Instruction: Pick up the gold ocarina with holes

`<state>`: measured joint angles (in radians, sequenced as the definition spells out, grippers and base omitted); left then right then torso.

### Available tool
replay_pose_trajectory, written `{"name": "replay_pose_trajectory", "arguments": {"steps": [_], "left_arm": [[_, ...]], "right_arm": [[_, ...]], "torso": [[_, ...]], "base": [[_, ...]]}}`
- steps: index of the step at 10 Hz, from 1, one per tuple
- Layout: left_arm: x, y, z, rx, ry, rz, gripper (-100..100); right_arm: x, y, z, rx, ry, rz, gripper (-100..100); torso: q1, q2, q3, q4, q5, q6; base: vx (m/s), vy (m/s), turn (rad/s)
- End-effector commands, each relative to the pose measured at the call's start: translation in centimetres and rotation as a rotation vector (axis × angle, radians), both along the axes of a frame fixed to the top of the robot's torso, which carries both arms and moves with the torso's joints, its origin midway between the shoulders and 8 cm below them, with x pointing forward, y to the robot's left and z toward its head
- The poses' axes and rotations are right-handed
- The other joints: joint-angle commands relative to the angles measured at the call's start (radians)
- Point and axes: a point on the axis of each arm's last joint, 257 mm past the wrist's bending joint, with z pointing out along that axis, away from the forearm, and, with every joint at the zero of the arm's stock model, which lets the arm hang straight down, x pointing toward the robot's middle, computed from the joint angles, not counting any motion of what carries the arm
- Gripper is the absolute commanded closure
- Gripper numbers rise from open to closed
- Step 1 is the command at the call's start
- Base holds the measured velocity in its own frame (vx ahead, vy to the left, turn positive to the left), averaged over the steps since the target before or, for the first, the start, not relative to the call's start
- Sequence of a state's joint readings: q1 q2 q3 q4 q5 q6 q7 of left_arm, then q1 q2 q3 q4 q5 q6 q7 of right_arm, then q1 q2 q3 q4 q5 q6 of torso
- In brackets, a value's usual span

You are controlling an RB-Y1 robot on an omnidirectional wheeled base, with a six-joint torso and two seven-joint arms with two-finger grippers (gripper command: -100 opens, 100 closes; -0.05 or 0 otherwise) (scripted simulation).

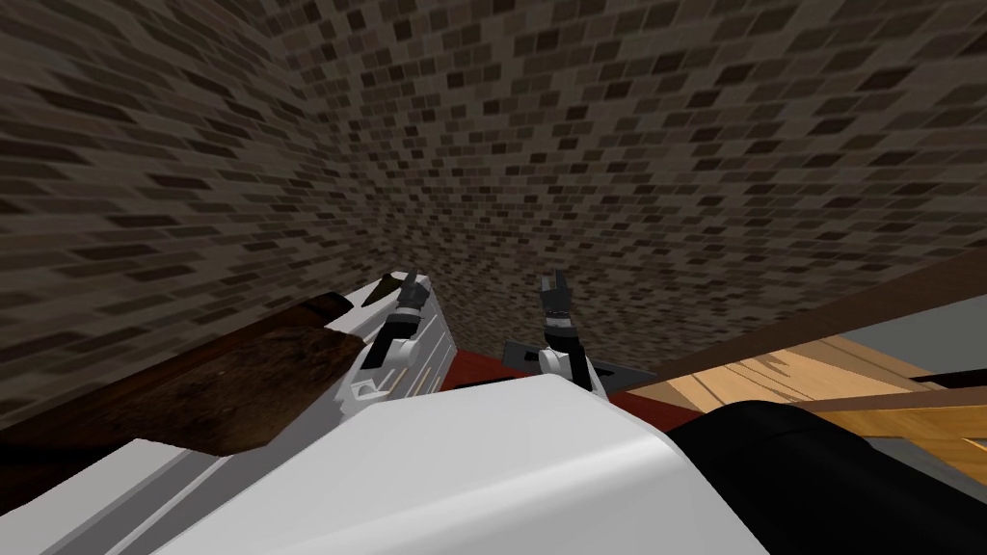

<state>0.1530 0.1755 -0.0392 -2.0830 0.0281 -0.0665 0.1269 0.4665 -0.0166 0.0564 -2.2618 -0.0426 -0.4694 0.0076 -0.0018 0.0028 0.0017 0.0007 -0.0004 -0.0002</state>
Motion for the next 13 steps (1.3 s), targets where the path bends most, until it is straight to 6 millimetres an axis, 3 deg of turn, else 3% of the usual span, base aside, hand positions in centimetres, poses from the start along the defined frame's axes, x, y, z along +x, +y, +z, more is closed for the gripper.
{"name": "replay_pose_trajectory", "arguments": {"steps": [1,4,9,10,12,13], "left_arm": [[0.6,-0.1,-0.2,0.000,0.020,-0.002,-100],[3.9,0.1,-2.0,-0.009,0.111,-0.021,-100],[6.7,0.0,-2.6,-0.010,0.189,-0.027,-100],[8.3,0.6,-3.5,-0.018,0.234,-0.026,-100],[8.8,0.4,-3.3,-0.016,0.251,-0.026,-100],[10.3,1.1,-4.0,-0.025,0.293,-0.021,-100]], "right_arm": [[0.0,0.0,0.0,0.000,0.000,0.000,0],[0.0,0.0,0.0,0.000,0.000,0.000,0],[0.0,0.0,0.0,0.000,0.000,0.000,0],[0.0,0.0,0.0,0.000,0.000,0.000,0],[0.0,0.0,0.0,0.000,0.000,0.000,0],[0.0,0.0,0.0,0.000,0.000,0.000,0]], "torso": [[0.000,0.000,0.000,0.000,0.000,0.000],[0.001,-0.001,0.000,0.000,0.000,0.000],[0.000,-0.001,-0.001,0.000,0.000,0.000],[0.001,-0.002,-0.001,0.000,0.000,0.000],[0.001,-0.001,-0.001,0.000,0.000,0.000],[0.001,-0.002,-0.001,0.000,0.000,0.000]], "base": [[-0.017,-0.012,0.006],[-0.043,-0.025,-0.046],[-0.030,-0.020,-0.021],[-0.032,-0.025,-0.042],[-0.025,-0.015,-0.014],[-0.030,-0.016,-0.045]]}}
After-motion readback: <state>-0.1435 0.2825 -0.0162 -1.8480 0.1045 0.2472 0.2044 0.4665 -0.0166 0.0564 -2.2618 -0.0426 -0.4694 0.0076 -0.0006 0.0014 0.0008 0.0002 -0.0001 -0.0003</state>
